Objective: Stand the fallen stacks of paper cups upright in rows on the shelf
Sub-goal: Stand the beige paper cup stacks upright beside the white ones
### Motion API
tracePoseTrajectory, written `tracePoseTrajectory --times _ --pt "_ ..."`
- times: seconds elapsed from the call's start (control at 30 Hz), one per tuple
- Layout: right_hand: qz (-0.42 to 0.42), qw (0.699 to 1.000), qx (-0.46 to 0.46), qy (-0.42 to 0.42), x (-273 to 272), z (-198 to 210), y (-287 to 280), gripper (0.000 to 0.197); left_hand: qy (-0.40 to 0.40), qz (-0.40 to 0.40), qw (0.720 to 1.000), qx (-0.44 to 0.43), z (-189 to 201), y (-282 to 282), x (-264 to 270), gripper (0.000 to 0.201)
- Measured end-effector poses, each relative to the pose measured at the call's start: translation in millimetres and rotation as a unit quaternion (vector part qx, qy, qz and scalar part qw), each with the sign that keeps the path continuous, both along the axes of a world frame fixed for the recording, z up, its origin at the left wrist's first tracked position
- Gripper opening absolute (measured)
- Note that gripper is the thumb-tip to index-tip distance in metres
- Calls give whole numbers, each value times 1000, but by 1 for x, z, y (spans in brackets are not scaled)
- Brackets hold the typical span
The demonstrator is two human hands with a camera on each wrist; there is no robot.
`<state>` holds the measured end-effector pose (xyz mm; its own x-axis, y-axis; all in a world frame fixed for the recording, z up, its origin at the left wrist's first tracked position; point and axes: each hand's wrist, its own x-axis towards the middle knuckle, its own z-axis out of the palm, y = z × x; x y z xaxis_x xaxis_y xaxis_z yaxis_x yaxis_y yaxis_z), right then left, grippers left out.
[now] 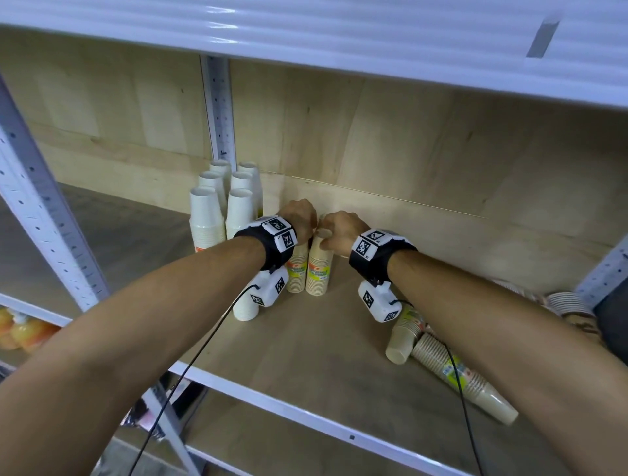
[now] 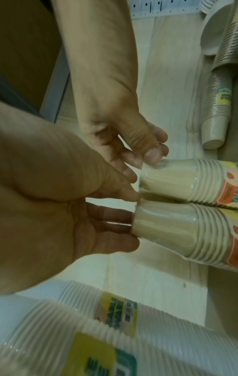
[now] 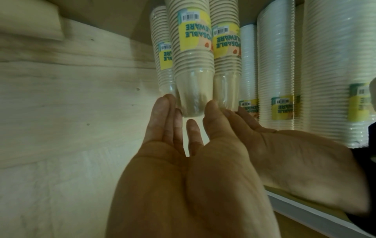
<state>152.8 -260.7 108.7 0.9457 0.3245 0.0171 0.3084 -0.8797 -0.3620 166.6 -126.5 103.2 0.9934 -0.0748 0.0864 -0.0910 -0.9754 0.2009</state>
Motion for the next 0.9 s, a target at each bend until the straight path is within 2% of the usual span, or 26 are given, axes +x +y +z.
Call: tracePoseTrajectory --times 0.1,0.27,0.47,0.67,0.77,0.83,0.9 --pt "-10 1000 -1 -12 1 4 -8 42 -24 3 999 -32 7 -1 1 14" --pt "-57 998 -4 -17 4 9 -34 51 -53 -31 993 -96 26 -14 -3 24" --pt "-112 994 -13 -8 -17 7 -79 49 -31 -137 982 -127 35 -56 -21 30" --pt "-158 987 -33 8 -54 -10 -131 50 28 -178 974 -137 6 -102 -38 32" --pt "-178 982 -53 27 -80 -21 -157 45 59 -192 970 -136 -15 -123 -50 32" --pt "-180 981 -59 36 -100 -29 -171 35 75 -203 968 -131 -27 -133 -58 31" --pt "-190 979 -60 46 -120 -40 -183 36 100 -211 963 -135 -36 -142 -69 32"
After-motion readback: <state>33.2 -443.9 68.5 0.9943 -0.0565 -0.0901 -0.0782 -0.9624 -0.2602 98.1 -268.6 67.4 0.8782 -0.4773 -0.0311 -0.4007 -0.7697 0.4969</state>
